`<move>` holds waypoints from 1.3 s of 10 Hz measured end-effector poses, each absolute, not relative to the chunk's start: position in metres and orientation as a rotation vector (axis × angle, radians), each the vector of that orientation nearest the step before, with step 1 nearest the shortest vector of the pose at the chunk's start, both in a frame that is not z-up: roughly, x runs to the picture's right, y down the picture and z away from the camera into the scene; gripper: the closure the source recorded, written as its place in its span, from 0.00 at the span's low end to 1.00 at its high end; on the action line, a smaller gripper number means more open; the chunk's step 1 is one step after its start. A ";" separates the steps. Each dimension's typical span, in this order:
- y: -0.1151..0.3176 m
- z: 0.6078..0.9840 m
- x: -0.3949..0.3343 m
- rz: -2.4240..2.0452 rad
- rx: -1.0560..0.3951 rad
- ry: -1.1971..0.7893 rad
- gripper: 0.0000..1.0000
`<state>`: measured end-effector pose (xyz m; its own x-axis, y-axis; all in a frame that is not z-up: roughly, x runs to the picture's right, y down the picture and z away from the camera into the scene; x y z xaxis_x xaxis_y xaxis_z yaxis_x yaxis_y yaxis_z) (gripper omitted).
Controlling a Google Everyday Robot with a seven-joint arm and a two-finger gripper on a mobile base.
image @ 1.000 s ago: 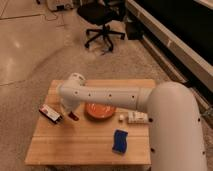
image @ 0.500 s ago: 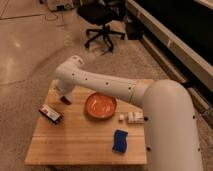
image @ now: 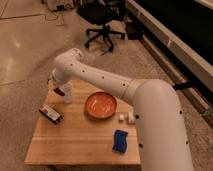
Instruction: Place the pepper in the ceramic cup
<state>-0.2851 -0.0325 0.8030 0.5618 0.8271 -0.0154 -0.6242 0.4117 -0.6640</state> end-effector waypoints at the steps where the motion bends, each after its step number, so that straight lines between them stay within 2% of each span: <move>1: -0.038 0.811 -0.285 0.934 -0.670 -0.354 1.00; 4: -0.053 0.843 -0.275 0.941 -0.644 -0.371 0.98; 6: -0.059 0.856 -0.269 0.959 -0.638 -0.376 0.83; 11: -0.047 0.858 -0.257 0.996 -0.676 -0.392 0.32; 12: -0.041 0.857 -0.253 0.999 -0.685 -0.393 0.23; 13: -0.036 0.857 -0.248 0.998 -0.682 -0.392 0.20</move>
<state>-0.2476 -0.0360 0.8574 0.4981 0.8671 -0.0021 -0.6335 0.3623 -0.6837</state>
